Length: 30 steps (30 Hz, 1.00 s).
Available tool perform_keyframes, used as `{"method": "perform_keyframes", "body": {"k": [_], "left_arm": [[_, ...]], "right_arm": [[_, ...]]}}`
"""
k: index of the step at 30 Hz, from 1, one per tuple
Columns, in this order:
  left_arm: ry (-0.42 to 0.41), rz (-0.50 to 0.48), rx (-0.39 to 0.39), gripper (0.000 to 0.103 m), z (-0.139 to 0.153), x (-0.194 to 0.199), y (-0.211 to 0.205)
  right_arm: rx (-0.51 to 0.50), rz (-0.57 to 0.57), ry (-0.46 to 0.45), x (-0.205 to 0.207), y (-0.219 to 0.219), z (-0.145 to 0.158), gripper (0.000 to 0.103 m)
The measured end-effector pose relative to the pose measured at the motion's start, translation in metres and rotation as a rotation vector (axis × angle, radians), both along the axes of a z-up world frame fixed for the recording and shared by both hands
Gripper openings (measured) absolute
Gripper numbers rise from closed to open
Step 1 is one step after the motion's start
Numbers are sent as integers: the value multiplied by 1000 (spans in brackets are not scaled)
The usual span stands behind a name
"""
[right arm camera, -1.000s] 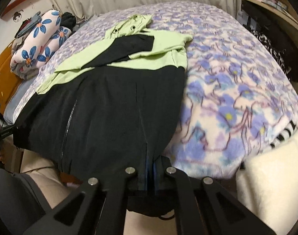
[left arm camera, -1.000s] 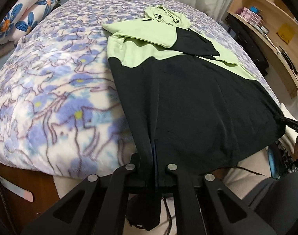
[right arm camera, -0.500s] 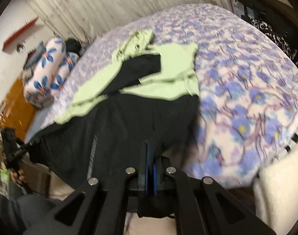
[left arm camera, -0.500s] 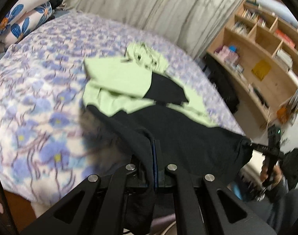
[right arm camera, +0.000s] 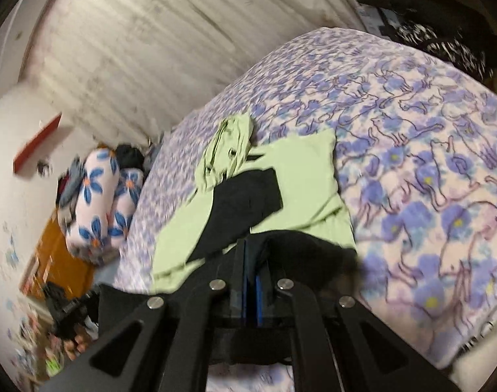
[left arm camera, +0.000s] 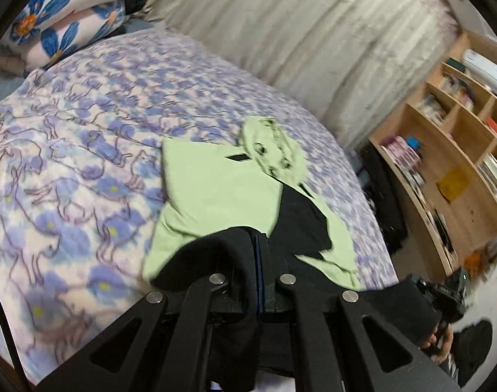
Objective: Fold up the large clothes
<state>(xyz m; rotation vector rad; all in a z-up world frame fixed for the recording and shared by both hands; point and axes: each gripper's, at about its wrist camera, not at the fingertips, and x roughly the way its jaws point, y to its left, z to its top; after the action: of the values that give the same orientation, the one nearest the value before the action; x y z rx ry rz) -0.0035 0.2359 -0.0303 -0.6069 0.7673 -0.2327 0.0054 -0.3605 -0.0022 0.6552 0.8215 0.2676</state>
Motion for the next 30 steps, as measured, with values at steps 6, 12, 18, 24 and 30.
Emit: {"method": "perform_keyframes", "body": {"k": [6,12,18,24,30], "left_arm": [[97,53,-32,2,-27,72,15],[155,111,-29,15,-47,152,16],[213,171,-70,66,-73,207,28],[221,85,27,68,-82,225,19],[193,-159,245,68,-83,206,-10]], "right_arm": [[70,-72,65,62,-13,-20,3],[81,-150,167,138,-20,-56,7],[184,-198,234,178,-28,-88,53],[163,-140,170,185,-27,-82,68],[12,-95,179,181,-28,-87,68]]}}
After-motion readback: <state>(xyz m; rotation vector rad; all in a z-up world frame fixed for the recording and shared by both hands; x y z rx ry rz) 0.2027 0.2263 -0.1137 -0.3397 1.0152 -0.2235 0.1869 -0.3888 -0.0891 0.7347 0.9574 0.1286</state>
